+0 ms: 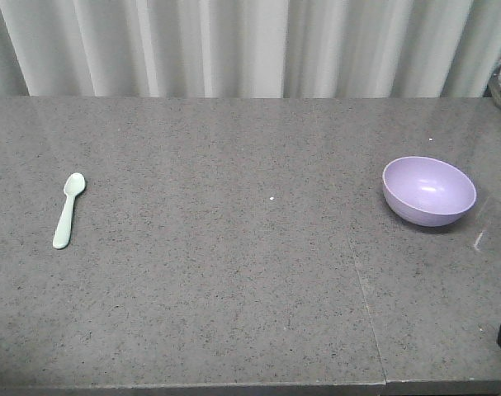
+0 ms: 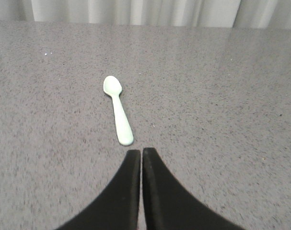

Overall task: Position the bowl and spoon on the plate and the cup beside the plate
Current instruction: 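Approach the counter edge, bringing the spoon and bowl within reach, then lower the left gripper over the white spoon, right gripper over the bowl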

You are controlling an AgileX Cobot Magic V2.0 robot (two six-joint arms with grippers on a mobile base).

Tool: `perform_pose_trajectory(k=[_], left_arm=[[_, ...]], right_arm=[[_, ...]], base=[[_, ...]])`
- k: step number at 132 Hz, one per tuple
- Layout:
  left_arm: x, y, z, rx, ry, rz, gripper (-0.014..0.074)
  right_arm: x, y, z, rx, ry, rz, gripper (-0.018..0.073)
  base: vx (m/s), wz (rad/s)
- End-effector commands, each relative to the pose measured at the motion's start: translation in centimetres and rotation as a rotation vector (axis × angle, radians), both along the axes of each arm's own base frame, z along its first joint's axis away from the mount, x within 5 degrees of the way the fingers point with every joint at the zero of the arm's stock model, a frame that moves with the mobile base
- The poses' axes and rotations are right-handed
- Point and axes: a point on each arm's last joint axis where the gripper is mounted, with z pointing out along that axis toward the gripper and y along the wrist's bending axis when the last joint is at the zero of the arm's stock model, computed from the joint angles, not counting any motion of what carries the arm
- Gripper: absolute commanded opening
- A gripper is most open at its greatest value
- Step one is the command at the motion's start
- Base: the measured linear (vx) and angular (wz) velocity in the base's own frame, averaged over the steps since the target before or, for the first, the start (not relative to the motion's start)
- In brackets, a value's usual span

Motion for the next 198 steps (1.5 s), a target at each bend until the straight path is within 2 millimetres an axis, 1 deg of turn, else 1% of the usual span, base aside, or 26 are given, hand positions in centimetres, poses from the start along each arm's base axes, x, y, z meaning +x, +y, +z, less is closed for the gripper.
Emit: perform_pose_trajectory(k=[1, 20, 21, 23, 26, 27, 37, 38, 39, 40, 41, 61, 75, 101, 134, 156, 165, 174, 175, 178, 179, 184, 191, 194, 195, 198], left_arm=[[2.4, -0.3, 3.0, 0.021, -0.084, -0.013, -0.0006], [5.4, -0.6, 4.5, 0.079, -0.023, -0.039, -0.0006], [5.9, -0.7, 4.5, 0.079, -0.009, -0.04, -0.0006], [6.3, -0.7, 4.6, 0.079, -0.003, -0.041, -0.0006], [6.6, -0.7, 4.8, 0.079, 0.004, -0.041, -0.0006], [7.0, -0.8, 5.1, 0.076, 0.004, -0.041, -0.0006], [8.8, -1.0, 5.7, 0.079, 0.044, -0.047, -0.0006], [8.9, -1.0, 5.5, 0.08, 0.055, -0.047, -0.0006], [9.1, -1.0, 5.8, 0.079, 0.053, -0.048, -0.0006], [9.2, -1.0, 5.6, 0.08, 0.065, -0.049, -0.0006], [9.4, -1.0, 5.8, 0.08, 0.064, -0.049, -0.0006], [12.7, -1.5, 6.1, 0.075, 0.17, -0.062, -0.0006], [14.4, -1.8, 5.8, 0.053, 0.22, -0.066, -0.0006], [15.5, -1.9, 4.8, 0.048, 0.255, -0.062, -0.0006], [15.5, -1.9, 4.7, 0.05, 0.253, -0.061, -0.0006], [15.7, -1.7, 5.0, 0.079, 0.219, -0.059, 0.0013], [15.7, -1.7, 5.0, 0.079, 0.221, -0.06, 0.0045], [15.7, -1.7, 4.9, 0.081, 0.228, -0.061, 0.0079], [15.7, -1.7, 4.9, 0.082, 0.231, -0.062, 0.0096], [15.6, -1.7, 4.9, 0.087, 0.232, -0.065, 0.0115], [15.6, -1.7, 4.9, 0.087, 0.233, -0.065, 0.0128], [15.6, -1.7, 4.9, 0.086, 0.236, -0.066, 0.0157], [15.6, -1.7, 4.8, 0.086, 0.246, -0.067, 0.0237], [15.5, -1.7, 4.8, 0.085, 0.25, -0.068, 0.0257], [15.5, -1.8, 4.7, 0.083, 0.254, -0.067, 0.0286], [15.5, -1.8, 4.7, 0.081, 0.258, -0.067, 0.0306]], right_arm=[[2.2, -0.1, 2.7, -0.028, -0.054, 0.005, -0.0001], [5.5, 0.0, 3.9, -0.025, 0.065, 0.008, -0.0001], [5.8, 0.0, 4.0, -0.023, 0.077, 0.008, -0.0001], [6.2, 0.0, 4.3, -0.018, 0.085, 0.007, -0.0001], [6.5, 0.0, 4.4, -0.014, 0.096, 0.006, -0.0001], [6.9, 0.0, 4.5, -0.01, 0.106, 0.006, -0.0001], [8.4, 0.1, 4.7, 0.007, 0.15, 0.005, -0.0001], [8.4, 0.1, 4.7, 0.007, 0.15, 0.005, -0.0001], [8.7, 0.1, 4.8, 0.009, 0.156, 0.005, -0.0001], [8.7, 0.1, 4.8, 0.009, 0.156, 0.005, -0.0001], [9.1, 0.1, 4.7, 0.01, 0.168, 0.005, -0.0001], [11.4, 0.2, 5.1, 0.034, 0.2, 0.003, -0.0001], [12.3, 0.2, 5.3, 0.053, 0.195, 0.0, -0.0001], [12.6, 0.2, 5.6, 0.051, 0.155, -0.003, -0.0001], [12.6, 0.2, 5.6, 0.052, 0.151, -0.004, 0.0003], [12.9, 0.2, 6.5, 0.101, 0.12, -0.027, 0.0058], [13.2, 0.2, 7.4, 0.096, 0.113, -0.024, 0.012], [13.4, 0.2, 7.9, 0.092, 0.129, -0.021, 0.0175], [13.5, 0.2, 8.1, 0.092, 0.129, -0.02, 0.0197], [13.5, 0.2, 8.1, 0.091, 0.139, -0.019, 0.0212], [13.6, 0.2, 8.3, 0.091, 0.141, -0.019, 0.0235], [13.7, 0.2, 8.4, 0.088, 0.153, -0.018, 0.0265], [14.0, 0.2, 8.4, 0.072, 0.184, -0.016, 0.0325], [14.1, 0.2, 8.4, 0.068, 0.189, -0.016, 0.0336], [14.1, 0.2, 8.3, 0.066, 0.2, -0.015, 0.0346], [14.2, 0.2, 8.2, 0.063, 0.207, -0.015, 0.036]], base=[[0.0, 0.0], [0.0, 0.0], [0.0, 0.0], [0.0, 0.0], [0.0, 0.0], [0.0, 0.0], [0.0, 0.0], [0.0, 0.0], [0.0, 0.0], [0.0, 0.0], [0.0, 0.0], [0.0, 0.0], [0.0, 0.0], [0.0, 0.0], [0.0, 0.0], [0.0, 0.0], [0.0, 0.0], [0.0, 0.0], [0.0, 0.0], [0.0, 0.0], [0.0, 0.0], [0.0, 0.0], [0.0, 0.0], [0.0, 0.0], [0.0, 0.0], [0.0, 0.0]])
